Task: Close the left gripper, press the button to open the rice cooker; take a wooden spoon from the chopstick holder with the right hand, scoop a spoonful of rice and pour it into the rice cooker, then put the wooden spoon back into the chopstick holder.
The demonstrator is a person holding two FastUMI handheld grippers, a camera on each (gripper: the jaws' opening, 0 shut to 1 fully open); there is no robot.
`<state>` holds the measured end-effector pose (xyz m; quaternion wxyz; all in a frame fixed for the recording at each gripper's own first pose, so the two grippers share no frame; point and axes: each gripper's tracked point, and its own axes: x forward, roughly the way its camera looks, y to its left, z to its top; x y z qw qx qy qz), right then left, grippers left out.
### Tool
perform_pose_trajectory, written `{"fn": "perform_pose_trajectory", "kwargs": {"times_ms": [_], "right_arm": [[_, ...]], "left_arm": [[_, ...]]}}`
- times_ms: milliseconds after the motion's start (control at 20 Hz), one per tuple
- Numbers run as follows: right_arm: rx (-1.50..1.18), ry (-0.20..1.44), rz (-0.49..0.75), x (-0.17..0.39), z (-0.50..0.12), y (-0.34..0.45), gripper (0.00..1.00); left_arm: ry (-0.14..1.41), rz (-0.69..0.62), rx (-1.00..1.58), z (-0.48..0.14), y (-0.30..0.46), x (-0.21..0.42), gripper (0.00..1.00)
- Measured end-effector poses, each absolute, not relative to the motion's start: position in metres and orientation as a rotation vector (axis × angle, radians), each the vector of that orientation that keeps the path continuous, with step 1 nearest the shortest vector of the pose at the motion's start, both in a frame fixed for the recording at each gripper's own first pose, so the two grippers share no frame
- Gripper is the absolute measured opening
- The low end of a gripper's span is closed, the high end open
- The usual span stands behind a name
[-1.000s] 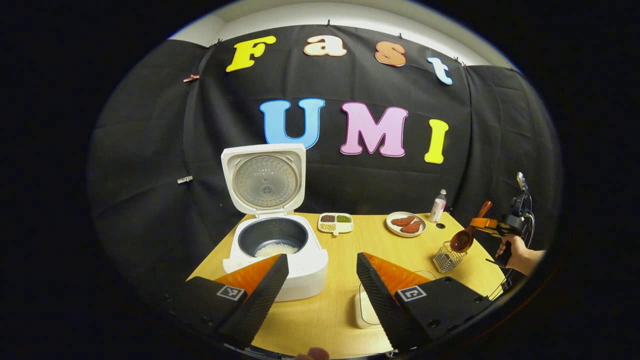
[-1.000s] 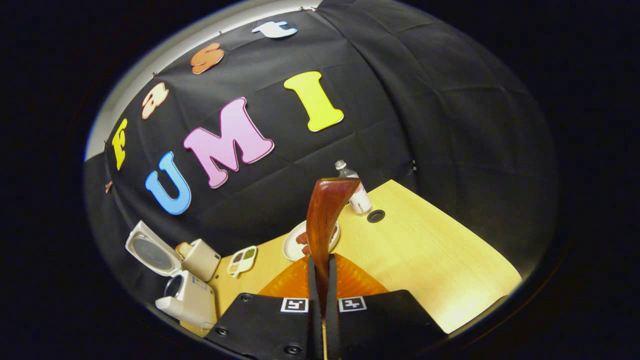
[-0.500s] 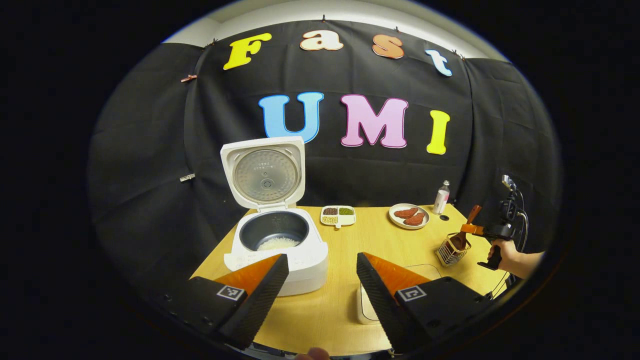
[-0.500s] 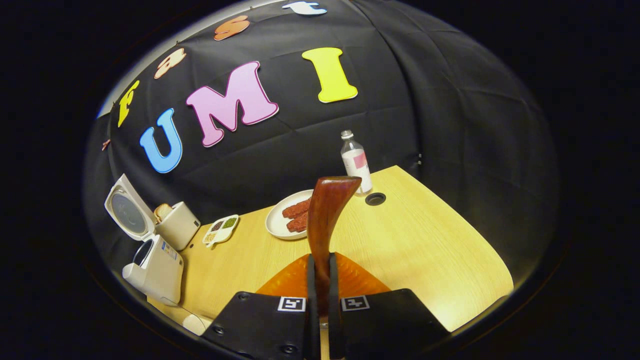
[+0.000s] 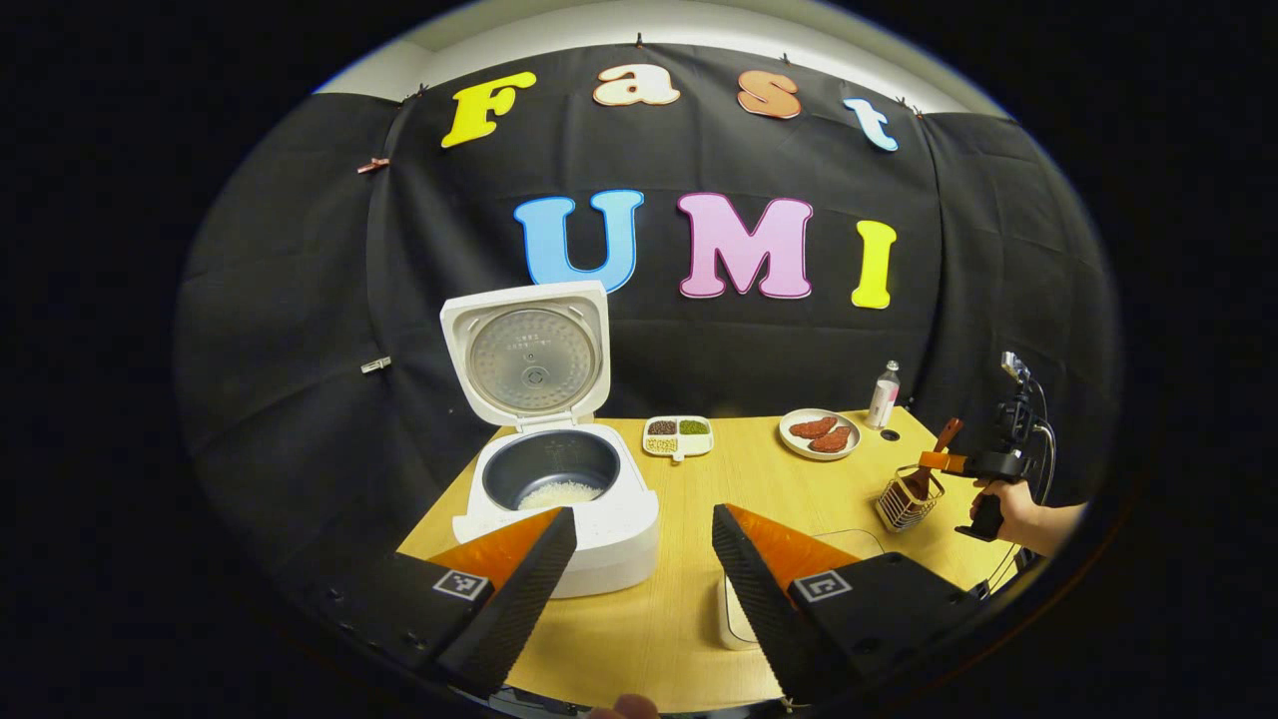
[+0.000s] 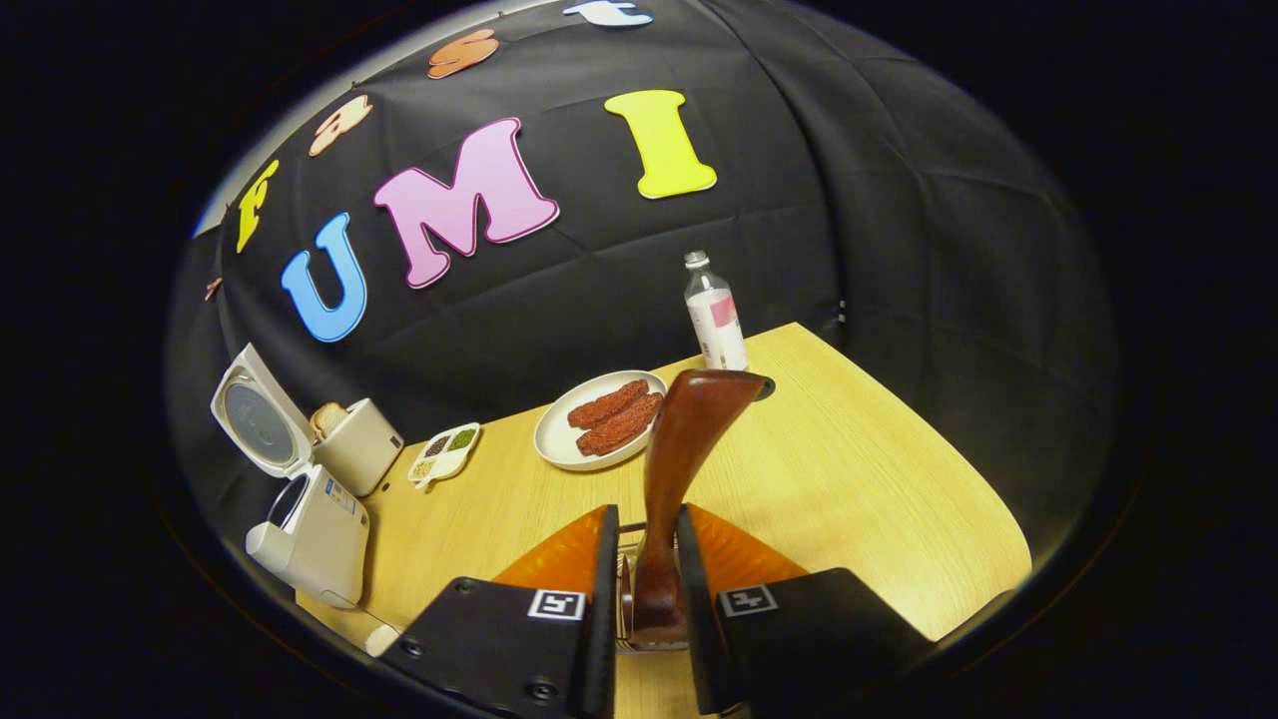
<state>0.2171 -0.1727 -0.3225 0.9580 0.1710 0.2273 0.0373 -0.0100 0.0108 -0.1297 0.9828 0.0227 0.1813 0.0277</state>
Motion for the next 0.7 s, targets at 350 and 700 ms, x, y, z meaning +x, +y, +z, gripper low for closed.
{"fn": "perform_pose_trajectory", "kwargs": {"times_ms": [350,700], "right_arm": [[0.253,0.414,0.052,0.205,-0.304,-0.181,0.95],[0.163,0.326,0.029,0.152,-0.238,-0.187,0.99]], "left_arm": [[0.344,0.067,0.060,-0.116,0.020,-0.012,0.93],[0.230,0.133,0.081,-0.065,0.052,0.015,0.93]]}}
